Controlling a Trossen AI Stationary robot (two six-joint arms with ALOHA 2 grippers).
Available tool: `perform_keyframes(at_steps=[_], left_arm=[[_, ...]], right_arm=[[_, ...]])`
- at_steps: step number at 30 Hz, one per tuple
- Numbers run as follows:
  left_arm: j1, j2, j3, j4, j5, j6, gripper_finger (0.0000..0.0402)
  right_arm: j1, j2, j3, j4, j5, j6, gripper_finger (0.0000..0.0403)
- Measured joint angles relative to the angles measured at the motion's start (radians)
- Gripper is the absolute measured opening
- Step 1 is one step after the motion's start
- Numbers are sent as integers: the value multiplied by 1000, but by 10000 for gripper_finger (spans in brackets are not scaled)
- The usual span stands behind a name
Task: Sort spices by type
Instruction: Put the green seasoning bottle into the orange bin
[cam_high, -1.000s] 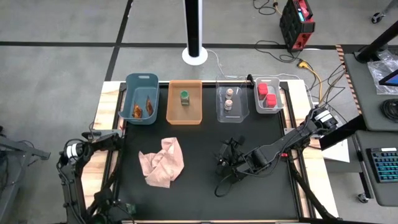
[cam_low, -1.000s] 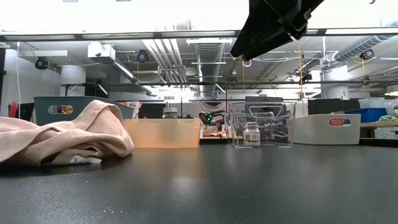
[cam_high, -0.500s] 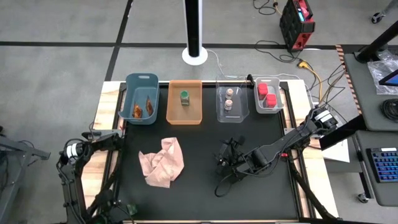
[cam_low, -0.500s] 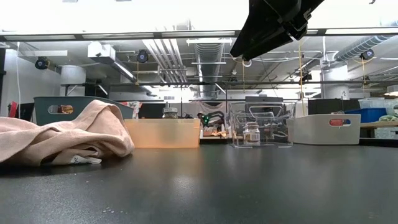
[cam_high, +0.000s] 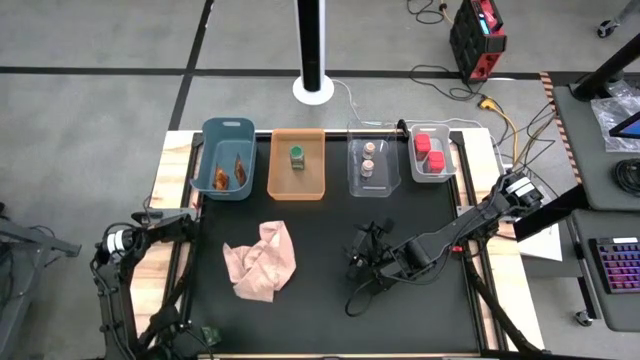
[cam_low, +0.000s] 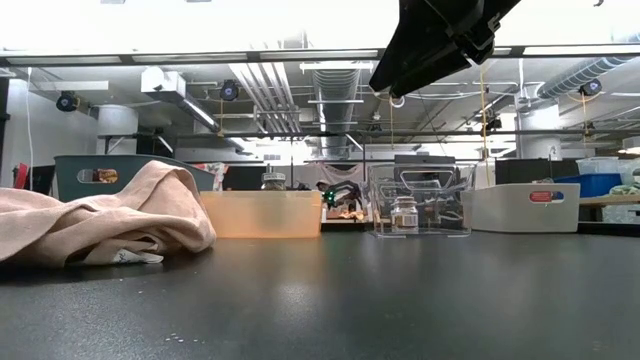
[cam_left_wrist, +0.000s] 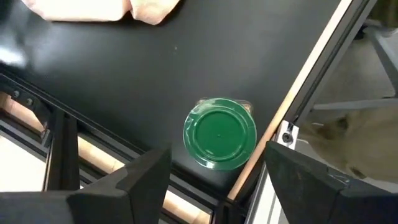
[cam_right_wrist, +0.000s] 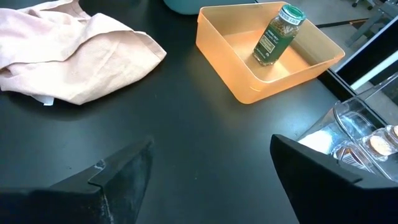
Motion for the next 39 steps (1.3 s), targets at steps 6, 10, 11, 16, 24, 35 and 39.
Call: perform_keyframes(at_steps=[6, 10, 11, 16, 24, 35, 39], left_arm=[[1, 0, -20, 14, -77, 3, 266], [5, 0, -32, 24, -79, 9, 272], [5, 0, -36, 29, -78, 6, 272], [5, 0, -89, 82, -37, -19, 272], [5, 0, -205, 183, -1, -23, 269], [5, 0, -210, 190, -10, 9, 178], [5, 0, -206, 191, -10, 21, 178]], right_arm=[[0, 0, 0, 1, 0, 0, 312], [0, 0, 0, 1, -19, 0, 305], [0, 0, 0, 0, -22, 0, 304], [0, 0, 0, 0, -23, 0, 303], [0, 0, 0, 2, -23, 0, 318], [0, 0, 0, 19, -23, 0, 303], [0, 0, 0, 19, -33, 0, 295]])
